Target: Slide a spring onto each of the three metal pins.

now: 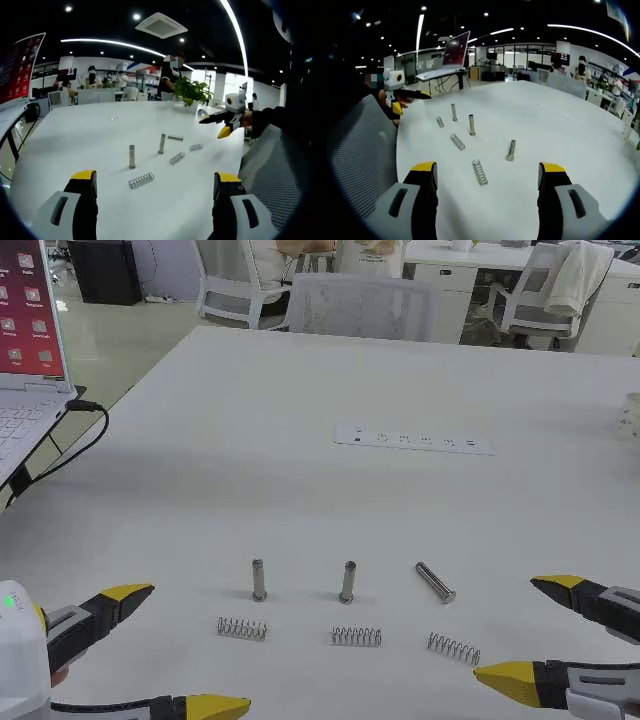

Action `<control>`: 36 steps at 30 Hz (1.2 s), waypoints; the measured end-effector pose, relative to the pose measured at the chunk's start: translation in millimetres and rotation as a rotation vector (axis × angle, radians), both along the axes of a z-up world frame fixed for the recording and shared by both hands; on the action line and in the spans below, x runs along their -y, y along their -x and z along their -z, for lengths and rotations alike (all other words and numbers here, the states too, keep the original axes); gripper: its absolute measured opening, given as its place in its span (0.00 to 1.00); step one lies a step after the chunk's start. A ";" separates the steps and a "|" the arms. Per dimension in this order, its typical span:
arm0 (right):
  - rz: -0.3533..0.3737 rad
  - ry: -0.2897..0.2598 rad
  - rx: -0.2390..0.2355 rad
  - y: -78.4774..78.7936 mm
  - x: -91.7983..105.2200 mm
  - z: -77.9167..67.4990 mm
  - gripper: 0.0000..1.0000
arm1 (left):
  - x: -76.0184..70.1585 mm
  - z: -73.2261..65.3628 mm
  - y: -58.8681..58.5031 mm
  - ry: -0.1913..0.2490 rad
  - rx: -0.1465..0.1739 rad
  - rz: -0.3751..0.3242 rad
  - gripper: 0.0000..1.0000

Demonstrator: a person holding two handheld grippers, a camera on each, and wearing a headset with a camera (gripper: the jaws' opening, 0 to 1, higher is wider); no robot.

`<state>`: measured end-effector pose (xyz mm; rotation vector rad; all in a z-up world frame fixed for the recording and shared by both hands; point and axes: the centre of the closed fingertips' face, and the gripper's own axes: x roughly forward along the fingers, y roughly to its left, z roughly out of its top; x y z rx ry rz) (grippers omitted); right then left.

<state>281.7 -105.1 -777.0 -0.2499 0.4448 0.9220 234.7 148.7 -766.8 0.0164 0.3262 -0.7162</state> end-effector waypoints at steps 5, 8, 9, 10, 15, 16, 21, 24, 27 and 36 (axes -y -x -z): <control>0.002 0.000 0.001 2.1 -1.1 -1.6 0.82 | 0.6 -1.2 -0.3 0.002 0.006 0.001 0.94; 0.002 0.003 0.000 1.8 -0.9 -1.4 0.82 | 0.5 -0.6 -1.1 0.003 0.006 0.001 0.93; 0.003 0.003 -0.001 1.3 -0.8 -1.0 0.82 | 0.6 -0.3 -1.6 0.004 0.006 0.002 0.93; 0.004 0.002 -0.002 1.0 -0.8 -1.0 0.82 | 0.5 -0.1 -2.0 0.004 0.007 0.002 0.93; 0.003 0.001 -0.005 -0.8 -1.5 0.6 0.82 | 1.4 -0.4 -4.3 0.008 0.008 0.001 0.93; 0.002 0.002 -0.006 -1.0 -1.8 1.1 0.82 | 2.0 -0.4 -4.6 0.008 0.008 0.002 0.93; -0.002 0.005 -0.017 -1.7 -2.0 5.1 0.82 | 3.0 1.2 -5.8 0.010 0.005 0.004 0.93; -0.002 0.006 -0.021 -2.6 -1.3 6.8 0.82 | 3.6 2.5 -5.8 0.009 0.003 0.005 0.93; 0.000 0.004 -0.023 -4.0 -0.8 7.5 0.82 | 4.2 2.9 -5.8 0.009 0.002 0.007 0.93; 0.001 0.004 -0.024 -4.2 0.4 9.5 0.81 | 5.2 5.6 -6.1 0.005 -0.006 0.010 0.93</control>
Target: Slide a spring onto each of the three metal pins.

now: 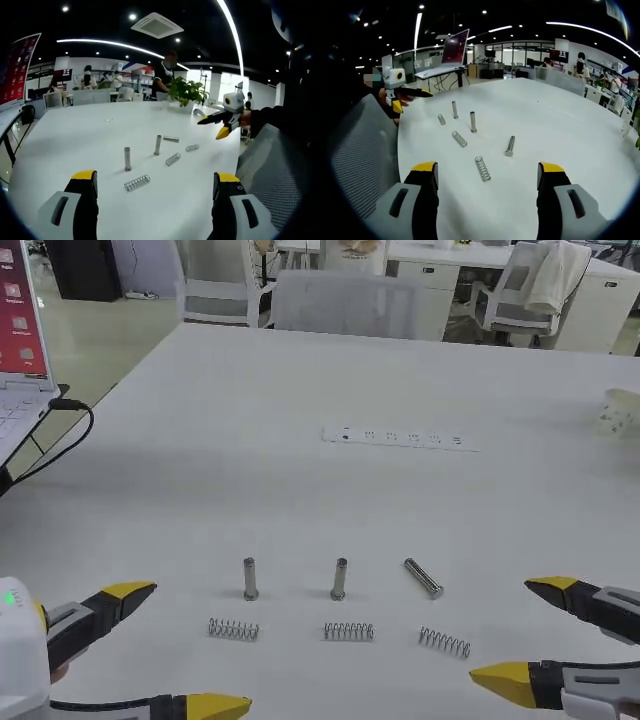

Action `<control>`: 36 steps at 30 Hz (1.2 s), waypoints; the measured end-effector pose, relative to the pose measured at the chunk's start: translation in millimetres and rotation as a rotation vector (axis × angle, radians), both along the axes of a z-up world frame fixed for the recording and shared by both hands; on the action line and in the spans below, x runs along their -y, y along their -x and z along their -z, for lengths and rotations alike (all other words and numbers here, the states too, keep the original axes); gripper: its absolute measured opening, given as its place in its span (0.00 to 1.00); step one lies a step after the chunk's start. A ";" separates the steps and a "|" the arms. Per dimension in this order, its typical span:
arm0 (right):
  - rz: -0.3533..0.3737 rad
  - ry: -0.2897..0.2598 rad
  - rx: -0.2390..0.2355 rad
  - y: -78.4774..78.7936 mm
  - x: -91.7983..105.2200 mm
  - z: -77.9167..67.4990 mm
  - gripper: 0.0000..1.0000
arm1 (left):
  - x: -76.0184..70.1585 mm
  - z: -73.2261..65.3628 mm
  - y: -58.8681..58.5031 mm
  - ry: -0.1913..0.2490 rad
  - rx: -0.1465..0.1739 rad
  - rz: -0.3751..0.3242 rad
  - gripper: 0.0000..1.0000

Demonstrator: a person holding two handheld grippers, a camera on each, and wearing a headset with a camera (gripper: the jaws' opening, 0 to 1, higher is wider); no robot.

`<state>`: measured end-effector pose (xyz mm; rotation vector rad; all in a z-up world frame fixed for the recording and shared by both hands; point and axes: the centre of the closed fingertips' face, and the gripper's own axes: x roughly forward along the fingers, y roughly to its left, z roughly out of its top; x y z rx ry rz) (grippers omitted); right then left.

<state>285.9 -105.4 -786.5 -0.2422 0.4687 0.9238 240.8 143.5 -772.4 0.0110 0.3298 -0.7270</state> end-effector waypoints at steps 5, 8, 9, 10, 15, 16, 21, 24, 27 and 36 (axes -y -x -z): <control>-0.001 -0.001 -0.003 0.1 0.2 0.7 0.81 | 0.8 -0.2 0.3 0.000 -0.001 0.001 0.93; -0.001 0.001 -0.003 0.2 0.2 1.1 0.81 | 0.8 -0.3 0.3 0.000 -0.001 0.001 0.93; -0.001 0.001 -0.004 0.4 0.3 1.1 0.81 | 0.8 -0.3 0.4 0.000 -0.001 0.001 0.93; -0.001 0.001 -0.003 0.3 0.3 0.8 0.81 | 0.8 -0.2 0.3 0.000 -0.001 0.001 0.93; 0.001 0.002 -0.001 0.2 1.4 -0.6 0.81 | 0.2 -0.7 -0.2 0.001 0.000 0.002 0.93; 0.002 0.003 -0.001 0.2 1.6 -0.6 0.81 | 0.2 -0.8 -0.2 0.002 0.001 0.002 0.93; 0.003 0.002 -0.003 0.5 1.9 0.0 0.81 | 0.9 -0.8 -0.1 0.000 0.000 0.004 0.93; 0.004 0.002 -0.001 0.0 1.9 -0.9 0.81 | 1.0 -1.4 -0.8 0.002 0.001 0.003 0.93; 0.005 0.002 0.000 -0.7 1.9 -2.1 0.81 | 1.3 -1.3 -1.1 0.000 0.002 0.005 0.93; 0.003 0.006 -0.002 -0.6 1.8 -2.3 0.80 | 1.4 -1.2 -0.2 0.001 0.000 0.006 0.93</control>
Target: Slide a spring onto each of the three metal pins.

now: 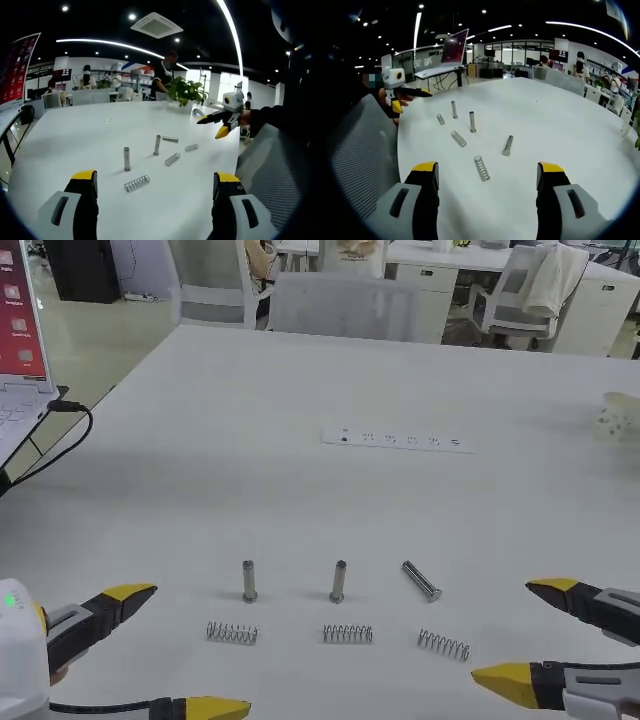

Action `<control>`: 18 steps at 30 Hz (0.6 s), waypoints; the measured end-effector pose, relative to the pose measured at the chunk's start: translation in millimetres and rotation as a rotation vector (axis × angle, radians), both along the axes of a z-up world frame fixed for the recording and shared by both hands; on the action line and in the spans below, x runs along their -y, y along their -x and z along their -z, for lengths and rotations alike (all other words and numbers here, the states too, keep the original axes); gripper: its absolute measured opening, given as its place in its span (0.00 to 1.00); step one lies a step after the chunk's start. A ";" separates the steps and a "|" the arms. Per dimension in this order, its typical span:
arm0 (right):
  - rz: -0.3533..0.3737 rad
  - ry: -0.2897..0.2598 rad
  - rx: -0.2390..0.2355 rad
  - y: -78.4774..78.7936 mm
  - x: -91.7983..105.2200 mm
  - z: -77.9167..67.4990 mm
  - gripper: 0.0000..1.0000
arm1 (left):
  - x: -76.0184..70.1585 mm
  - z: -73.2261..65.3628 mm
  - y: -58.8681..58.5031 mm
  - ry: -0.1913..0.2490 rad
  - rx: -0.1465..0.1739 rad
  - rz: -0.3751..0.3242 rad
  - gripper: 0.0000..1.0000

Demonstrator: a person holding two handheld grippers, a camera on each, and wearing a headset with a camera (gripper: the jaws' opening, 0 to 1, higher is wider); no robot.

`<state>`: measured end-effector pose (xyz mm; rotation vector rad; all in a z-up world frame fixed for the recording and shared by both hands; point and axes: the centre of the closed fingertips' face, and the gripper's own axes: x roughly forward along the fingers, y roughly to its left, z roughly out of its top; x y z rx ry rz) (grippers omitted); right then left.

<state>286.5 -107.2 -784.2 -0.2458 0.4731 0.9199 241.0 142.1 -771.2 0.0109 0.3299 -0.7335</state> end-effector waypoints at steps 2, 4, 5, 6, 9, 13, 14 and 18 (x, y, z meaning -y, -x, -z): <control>-0.001 -0.001 0.000 -0.1 -0.3 -0.2 0.80 | -0.2 -0.1 0.4 -0.002 0.000 0.000 0.93; -0.001 0.000 0.001 -0.4 -0.5 -0.3 0.80 | -0.4 -0.4 0.5 -0.002 0.000 0.001 0.93; -0.001 0.002 0.000 -0.5 -0.3 -0.3 0.80 | -0.4 -0.6 0.6 -0.003 0.000 0.001 0.93; -0.001 0.002 0.002 -0.9 -0.2 -0.7 0.80 | -0.4 -1.0 0.6 -0.003 0.001 0.001 0.93; -0.004 0.007 0.004 -2.2 0.0 -1.7 0.80 | 0.0 -2.0 0.7 -0.003 0.003 0.001 0.93; -0.007 0.007 0.011 -5.5 -0.1 -4.9 0.80 | 1.3 -2.1 2.0 -0.004 0.003 0.002 0.93; -0.009 0.010 0.012 -6.4 0.0 -4.8 0.80 | 1.4 -1.9 2.3 -0.005 0.003 0.002 0.93; -0.016 0.013 0.021 -13.1 -1.2 -9.2 0.79 | 1.1 -2.6 3.6 -0.005 0.005 -0.001 0.93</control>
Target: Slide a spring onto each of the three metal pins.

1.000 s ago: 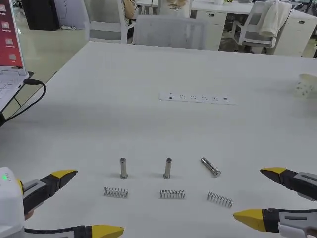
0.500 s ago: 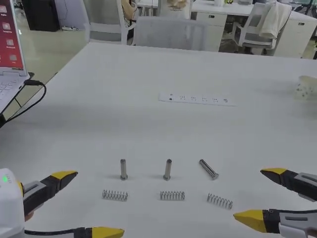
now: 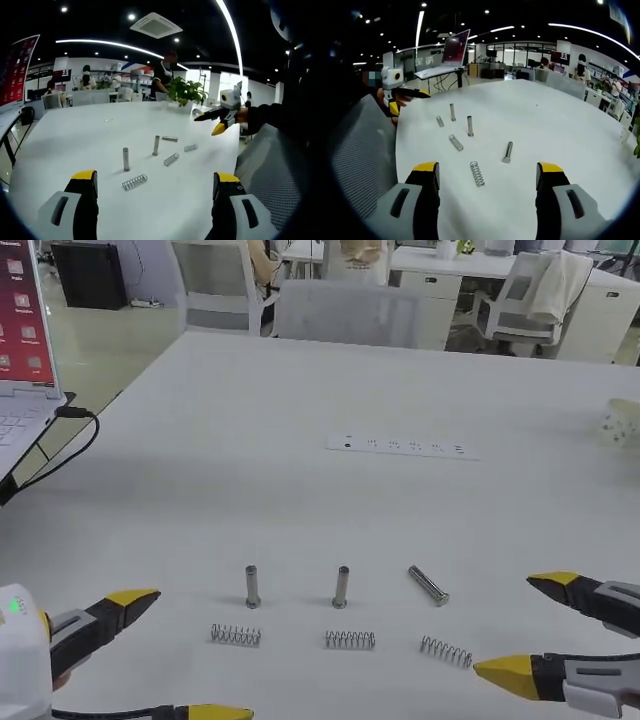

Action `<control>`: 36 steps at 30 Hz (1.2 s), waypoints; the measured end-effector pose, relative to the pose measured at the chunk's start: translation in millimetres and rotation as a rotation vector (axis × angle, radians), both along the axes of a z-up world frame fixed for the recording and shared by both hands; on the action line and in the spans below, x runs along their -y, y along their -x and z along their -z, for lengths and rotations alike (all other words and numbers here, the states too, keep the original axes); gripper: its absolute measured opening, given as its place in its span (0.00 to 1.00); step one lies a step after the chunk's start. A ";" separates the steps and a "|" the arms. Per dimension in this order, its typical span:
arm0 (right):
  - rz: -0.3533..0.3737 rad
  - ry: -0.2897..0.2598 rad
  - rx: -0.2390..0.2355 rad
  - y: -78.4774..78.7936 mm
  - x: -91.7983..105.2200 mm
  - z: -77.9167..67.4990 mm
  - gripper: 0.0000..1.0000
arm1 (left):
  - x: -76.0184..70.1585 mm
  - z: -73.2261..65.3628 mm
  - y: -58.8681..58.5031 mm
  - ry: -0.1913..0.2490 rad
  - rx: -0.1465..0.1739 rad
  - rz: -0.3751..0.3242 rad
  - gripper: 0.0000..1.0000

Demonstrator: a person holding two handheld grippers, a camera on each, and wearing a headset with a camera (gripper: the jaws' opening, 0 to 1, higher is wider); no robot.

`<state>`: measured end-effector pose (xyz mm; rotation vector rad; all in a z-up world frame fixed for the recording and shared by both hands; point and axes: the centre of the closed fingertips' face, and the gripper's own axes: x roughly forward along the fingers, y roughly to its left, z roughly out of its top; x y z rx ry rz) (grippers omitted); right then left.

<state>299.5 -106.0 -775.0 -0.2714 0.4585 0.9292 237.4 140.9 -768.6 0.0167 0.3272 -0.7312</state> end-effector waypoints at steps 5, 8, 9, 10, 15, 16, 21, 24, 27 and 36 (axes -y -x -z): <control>-0.014 0.014 0.015 -9.8 -4.5 -6.5 0.78 | -1.1 -1.9 0.7 0.001 0.005 -0.008 0.93; -0.019 0.022 0.027 -18.9 -8.3 -12.1 0.78 | -1.6 -1.8 1.0 0.001 0.005 -0.012 0.93; -0.021 0.025 0.029 -21.3 -9.5 -13.5 0.77 | -1.8 -1.4 1.1 0.000 0.004 -0.013 0.93; -0.026 0.029 0.039 -24.8 -11.5 -15.9 0.77 | -1.8 -1.2 1.2 0.000 0.003 -0.014 0.93; -0.034 0.033 0.045 -36.6 -18.3 -20.5 0.76 | -2.6 -0.9 2.5 0.003 0.004 -0.022 0.93; -0.037 0.035 0.044 -38.3 -19.3 -20.8 0.76 | -2.8 -0.8 2.7 0.003 0.003 -0.023 0.93; -0.045 0.044 0.047 -50.1 -27.6 -22.2 0.74 | -3.2 -0.7 3.1 0.006 0.003 -0.029 0.93; -0.051 0.056 0.045 -55.2 -32.6 -21.2 0.74 | -3.0 -0.5 3.2 0.007 0.003 -0.030 0.93; -0.060 0.063 0.043 -60.0 -37.4 -19.7 0.73 | -2.9 -0.1 3.5 0.007 0.002 -0.031 0.93; -0.067 0.081 0.023 -70.8 -45.3 -8.5 0.71 | -3.8 -1.0 3.3 0.010 0.006 -0.038 0.93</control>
